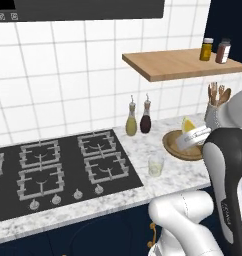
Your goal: Grab a lemon wedge from the fridge and one ice cube from the ice bowl, and put them in the glass of lemonade.
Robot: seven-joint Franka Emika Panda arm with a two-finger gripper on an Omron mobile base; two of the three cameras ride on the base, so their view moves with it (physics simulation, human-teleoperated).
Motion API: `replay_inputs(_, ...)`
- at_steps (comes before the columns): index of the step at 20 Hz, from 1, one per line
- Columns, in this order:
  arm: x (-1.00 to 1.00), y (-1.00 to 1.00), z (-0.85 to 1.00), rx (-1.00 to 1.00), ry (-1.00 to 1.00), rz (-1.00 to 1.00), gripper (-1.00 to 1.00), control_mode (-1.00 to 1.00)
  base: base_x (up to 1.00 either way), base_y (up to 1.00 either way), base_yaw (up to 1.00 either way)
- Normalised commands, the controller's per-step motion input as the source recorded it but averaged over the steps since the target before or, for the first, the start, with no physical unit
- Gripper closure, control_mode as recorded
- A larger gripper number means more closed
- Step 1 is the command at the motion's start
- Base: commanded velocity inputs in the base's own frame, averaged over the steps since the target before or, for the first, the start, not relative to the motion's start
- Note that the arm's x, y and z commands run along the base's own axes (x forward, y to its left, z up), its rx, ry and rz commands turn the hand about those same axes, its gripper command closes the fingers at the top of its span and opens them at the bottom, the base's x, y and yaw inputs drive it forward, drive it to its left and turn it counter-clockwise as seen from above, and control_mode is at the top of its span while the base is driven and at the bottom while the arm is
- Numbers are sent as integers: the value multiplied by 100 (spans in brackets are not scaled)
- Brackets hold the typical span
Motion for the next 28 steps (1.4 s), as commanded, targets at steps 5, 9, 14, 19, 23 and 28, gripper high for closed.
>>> replay_inputs(5, 0, 0, 0, 0, 0, 1, 100, -100, 0, 0, 0)
replay_inputs(9, 0, 10, -4, -9, 14, 12, 100, -100, 0, 0, 0)
replay_inputs(14, 4, 13, -6, -26, 40, 19, 100, -100, 0, 0, 0)
replay_inputs(19, 1, 0, -11, -41, 29, 17, 100, -100, 0, 0, 0)
replay_inputs(23, 1, 0, -24, -51, 23, 16, 100, -100, 0, 0, 0)
replay_inputs(28, 18, -13, -46, -45, 18, 23, 100, -100, 0, 0, 0)
